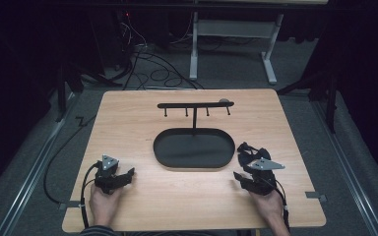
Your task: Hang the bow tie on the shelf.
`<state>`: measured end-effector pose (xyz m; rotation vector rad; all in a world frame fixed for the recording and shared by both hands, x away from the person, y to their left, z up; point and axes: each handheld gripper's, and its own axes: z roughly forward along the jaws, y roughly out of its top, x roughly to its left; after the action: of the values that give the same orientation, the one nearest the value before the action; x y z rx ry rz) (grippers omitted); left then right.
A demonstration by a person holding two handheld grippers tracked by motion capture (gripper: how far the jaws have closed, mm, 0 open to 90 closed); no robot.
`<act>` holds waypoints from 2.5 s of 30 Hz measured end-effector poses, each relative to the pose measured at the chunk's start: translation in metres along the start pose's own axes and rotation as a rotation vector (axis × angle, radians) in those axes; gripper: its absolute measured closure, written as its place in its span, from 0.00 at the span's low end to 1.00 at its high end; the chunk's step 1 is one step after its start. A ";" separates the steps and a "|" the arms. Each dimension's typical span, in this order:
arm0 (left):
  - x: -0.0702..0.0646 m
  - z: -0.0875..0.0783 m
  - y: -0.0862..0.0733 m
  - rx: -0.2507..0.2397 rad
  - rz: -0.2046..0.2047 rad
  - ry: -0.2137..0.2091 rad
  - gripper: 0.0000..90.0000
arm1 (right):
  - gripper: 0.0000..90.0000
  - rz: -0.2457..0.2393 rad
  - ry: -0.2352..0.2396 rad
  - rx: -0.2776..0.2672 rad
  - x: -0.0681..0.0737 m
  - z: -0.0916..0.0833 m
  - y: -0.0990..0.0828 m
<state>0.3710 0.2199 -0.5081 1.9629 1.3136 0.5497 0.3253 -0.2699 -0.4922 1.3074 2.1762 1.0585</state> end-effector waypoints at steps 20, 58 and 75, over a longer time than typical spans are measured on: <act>-0.001 0.000 0.000 0.000 0.001 0.002 0.34 | 0.62 0.086 -0.065 -0.074 -0.029 -0.033 -0.003; 0.000 0.000 0.000 0.001 0.002 0.001 0.34 | 0.71 0.102 -0.085 -0.028 -0.075 -0.001 0.058; 0.000 0.000 0.000 0.000 0.001 0.002 0.34 | 0.80 0.114 -0.057 0.048 -0.083 0.016 0.056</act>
<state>0.3710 0.2194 -0.5082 1.9631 1.3140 0.5521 0.4090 -0.3196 -0.4635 1.4797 2.1196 1.0042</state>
